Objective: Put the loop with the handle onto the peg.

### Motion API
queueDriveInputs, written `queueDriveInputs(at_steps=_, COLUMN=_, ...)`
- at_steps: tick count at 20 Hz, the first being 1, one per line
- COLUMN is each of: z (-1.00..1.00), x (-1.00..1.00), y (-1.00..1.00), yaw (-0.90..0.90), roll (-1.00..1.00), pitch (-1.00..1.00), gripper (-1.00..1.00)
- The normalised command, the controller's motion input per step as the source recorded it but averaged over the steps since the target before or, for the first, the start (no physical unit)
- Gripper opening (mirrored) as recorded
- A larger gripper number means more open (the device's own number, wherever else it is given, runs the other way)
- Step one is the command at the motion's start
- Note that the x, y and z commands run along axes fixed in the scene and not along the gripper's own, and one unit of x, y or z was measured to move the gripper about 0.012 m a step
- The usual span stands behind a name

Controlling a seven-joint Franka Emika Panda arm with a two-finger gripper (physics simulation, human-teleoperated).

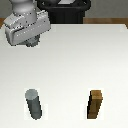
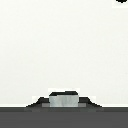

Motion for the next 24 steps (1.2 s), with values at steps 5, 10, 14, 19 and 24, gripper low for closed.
queueDriveInputs(at_steps=5, z=0.00, x=0.00, y=0.00, yaw=1.00, roll=0.00, pitch=0.00, gripper=-1.00)
queueDriveInputs(at_steps=10, z=0.00, x=0.00, y=0.00, yaw=0.98, roll=0.00, pitch=0.00, gripper=-1.00)
queueDriveInputs(at_steps=14, z=0.00, x=0.00, y=0.00, yaw=1.00, roll=0.00, pitch=0.00, gripper=-1.00)
queueDriveInputs(at_steps=19, z=0.00, x=0.00, y=0.00, yaw=0.98, roll=0.00, pitch=0.00, gripper=-1.00)
queueDriveInputs(at_steps=24, z=0.00, x=0.00, y=-0.20, yaw=0.53, roll=0.00, pitch=0.00, gripper=-1.00)
